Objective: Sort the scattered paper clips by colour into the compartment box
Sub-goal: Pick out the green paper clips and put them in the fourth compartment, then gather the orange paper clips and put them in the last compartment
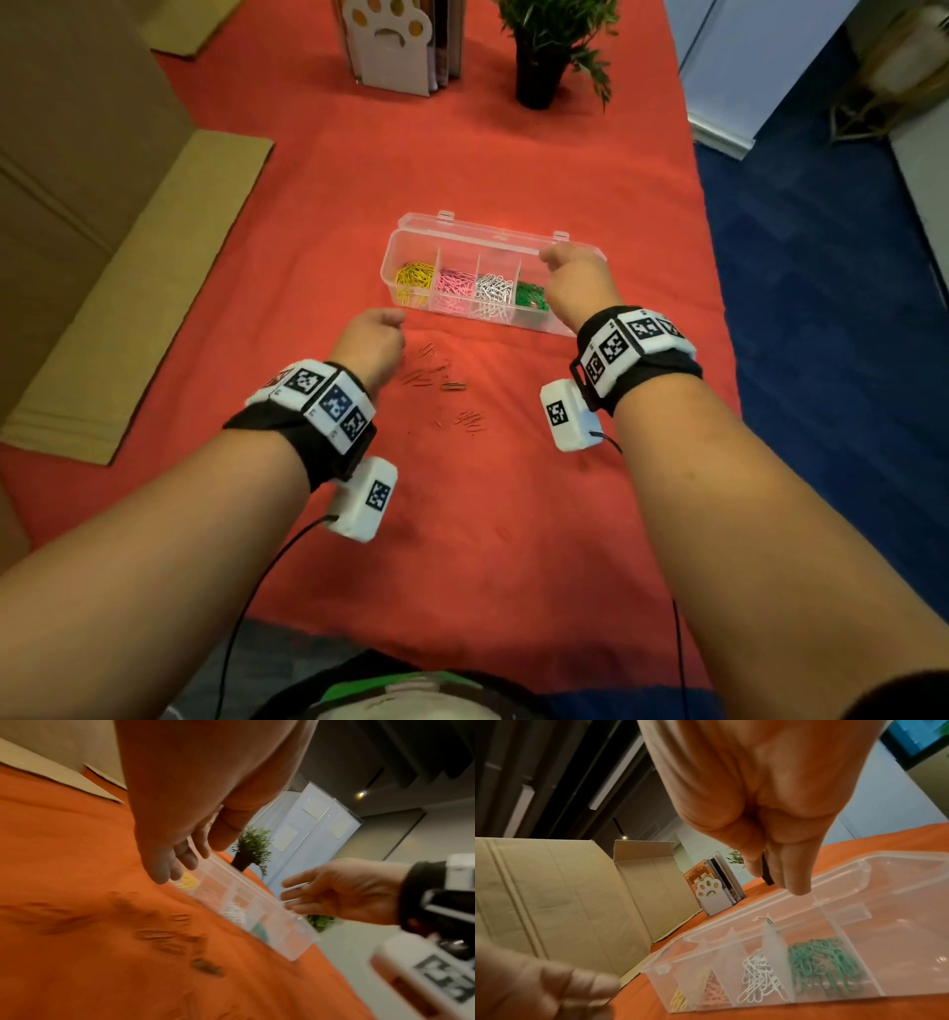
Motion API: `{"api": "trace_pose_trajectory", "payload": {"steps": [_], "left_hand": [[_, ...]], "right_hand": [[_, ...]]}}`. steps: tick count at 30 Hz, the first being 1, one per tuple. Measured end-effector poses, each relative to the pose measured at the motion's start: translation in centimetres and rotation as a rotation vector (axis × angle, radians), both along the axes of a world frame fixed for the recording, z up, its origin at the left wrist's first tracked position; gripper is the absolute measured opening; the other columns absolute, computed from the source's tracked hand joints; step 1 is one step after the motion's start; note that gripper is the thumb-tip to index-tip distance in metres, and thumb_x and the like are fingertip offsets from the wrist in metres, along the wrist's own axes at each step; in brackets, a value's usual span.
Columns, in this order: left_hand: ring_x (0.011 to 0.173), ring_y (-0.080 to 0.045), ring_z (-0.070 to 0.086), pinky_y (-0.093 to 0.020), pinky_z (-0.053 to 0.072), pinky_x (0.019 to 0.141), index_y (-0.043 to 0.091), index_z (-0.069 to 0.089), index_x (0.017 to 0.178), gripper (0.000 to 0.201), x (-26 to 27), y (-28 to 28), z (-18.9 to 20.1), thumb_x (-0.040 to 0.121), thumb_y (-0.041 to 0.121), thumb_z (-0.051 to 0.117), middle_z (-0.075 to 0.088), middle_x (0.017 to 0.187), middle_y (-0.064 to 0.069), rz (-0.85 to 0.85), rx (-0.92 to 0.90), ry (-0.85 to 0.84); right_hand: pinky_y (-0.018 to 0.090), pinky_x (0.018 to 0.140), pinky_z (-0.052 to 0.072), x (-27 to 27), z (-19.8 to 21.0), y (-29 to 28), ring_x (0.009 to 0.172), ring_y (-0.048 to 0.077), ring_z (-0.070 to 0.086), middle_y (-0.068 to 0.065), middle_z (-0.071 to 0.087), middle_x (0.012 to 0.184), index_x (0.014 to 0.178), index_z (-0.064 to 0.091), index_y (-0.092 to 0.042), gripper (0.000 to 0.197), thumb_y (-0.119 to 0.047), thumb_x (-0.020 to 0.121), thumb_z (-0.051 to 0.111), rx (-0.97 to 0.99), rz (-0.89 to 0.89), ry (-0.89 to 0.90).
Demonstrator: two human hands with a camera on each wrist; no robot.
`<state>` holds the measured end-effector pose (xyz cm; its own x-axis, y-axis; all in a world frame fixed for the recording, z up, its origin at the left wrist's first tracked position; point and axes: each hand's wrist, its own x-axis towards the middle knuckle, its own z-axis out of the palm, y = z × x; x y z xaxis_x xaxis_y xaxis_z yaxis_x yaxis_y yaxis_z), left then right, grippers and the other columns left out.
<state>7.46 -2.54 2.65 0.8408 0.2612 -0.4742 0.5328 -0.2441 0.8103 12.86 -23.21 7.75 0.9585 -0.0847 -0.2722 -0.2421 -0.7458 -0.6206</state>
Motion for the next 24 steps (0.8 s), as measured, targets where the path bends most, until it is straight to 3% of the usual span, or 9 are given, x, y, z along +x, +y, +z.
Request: {"api": "trace_pose_trajectory", "payload": {"steps": [2, 4, 7, 10, 12, 15, 20, 24], "left_hand": [[0.108, -0.028, 0.058, -0.033, 0.049, 0.09, 0.009, 0.058, 0.12, 0.042, -1.0, 1.8, -1.0, 0.082, -0.006, 0.044, 0.06, 0.123, -0.014, 0.027, 0.08, 0.033], [0.112, -0.028, 0.058, -0.039, 0.046, 0.1, 0.01, 0.06, 0.117, 0.041, -2.1, 2.9, -1.6, 0.081, -0.004, 0.048, 0.062, 0.12, -0.014, 0.013, 0.154, 0.04], [0.106, -0.028, 0.06, -0.038, 0.048, 0.098, 0.011, 0.063, 0.113, 0.039, -3.4, 3.6, -2.2, 0.079, -0.003, 0.051, 0.064, 0.113, -0.014, -0.058, 0.244, 0.04], [0.112, -0.03, 0.057, -0.036, 0.045, 0.102, 0.02, 0.061, 0.117, 0.044, -4.1, 4.0, -2.7, 0.077, 0.004, 0.054, 0.056, 0.123, -0.013, -0.102, 0.39, 0.059], [0.118, -0.034, 0.049, -0.035, 0.038, 0.106, 0.027, 0.056, 0.125, 0.049, -4.5, 4.0, -2.8, 0.08, 0.007, 0.052, 0.045, 0.13, -0.014, -0.17, 0.519, 0.08], [0.119, -0.034, 0.044, -0.033, 0.037, 0.103, 0.031, 0.055, 0.126, 0.048, -5.0, 3.8, -3.1, 0.083, 0.01, 0.052, 0.043, 0.129, -0.013, -0.255, 0.624, 0.056], [0.104, -0.03, 0.056, -0.029, 0.042, 0.096, 0.02, 0.065, 0.111, 0.036, -5.7, 3.4, -3.8, 0.079, 0.004, 0.057, 0.051, 0.113, -0.013, -0.35, 0.579, -0.039], [0.095, -0.031, 0.058, -0.03, 0.043, 0.083, 0.013, 0.065, 0.097, 0.025, -6.0, 3.1, -3.9, 0.08, 0.002, 0.051, 0.059, 0.103, -0.015, -0.393, 0.588, -0.084]], "right_hand": [[0.02, 0.09, 0.039, -1.1, 0.0, 0.5, 0.115, 0.024, 0.056, 0.012, 0.061, 0.126, 0.123, 0.058, -0.008, 0.048, 0.008, 0.083, 0.039, 0.031, -0.027, -0.068], [0.02, 0.084, 0.041, -2.5, -0.5, 1.3, 0.106, 0.024, 0.06, 0.011, 0.066, 0.113, 0.11, 0.065, -0.008, 0.035, 0.003, 0.085, 0.042, 0.039, -0.009, -0.133], [0.02, 0.078, 0.041, -5.0, -1.9, 2.8, 0.091, 0.02, 0.059, 0.009, 0.067, 0.102, 0.097, 0.067, -0.006, 0.026, -0.001, 0.086, 0.044, -0.003, 0.119, -0.061], [0.023, 0.078, 0.042, -7.1, -4.3, 4.6, 0.094, 0.026, 0.062, 0.012, 0.067, 0.101, 0.09, 0.067, -0.006, 0.019, -0.004, 0.085, 0.049, -0.119, 0.257, 0.022], [0.028, 0.085, 0.045, -8.0, -5.9, 5.6, 0.099, 0.03, 0.059, 0.014, 0.06, 0.107, 0.093, 0.066, -0.007, 0.016, -0.008, 0.086, 0.051, -0.185, 0.3, 0.046], [0.038, 0.092, 0.046, -8.8, -7.4, 6.7, 0.106, 0.035, 0.052, 0.016, 0.05, 0.111, 0.105, 0.061, -0.006, 0.02, -0.011, 0.087, 0.052, -0.265, 0.338, 0.027], [0.041, 0.089, 0.046, -9.5, -8.3, 7.2, 0.107, 0.035, 0.048, 0.015, 0.047, 0.109, 0.105, 0.054, -0.005, 0.019, -0.01, 0.087, 0.051, -0.367, 0.367, -0.05], [0.039, 0.083, 0.045, -9.1, -7.4, 6.5, 0.103, 0.035, 0.056, 0.018, 0.057, 0.11, 0.102, 0.053, -0.004, 0.015, -0.011, 0.091, 0.047, -0.292, 0.337, 0.032]]}}
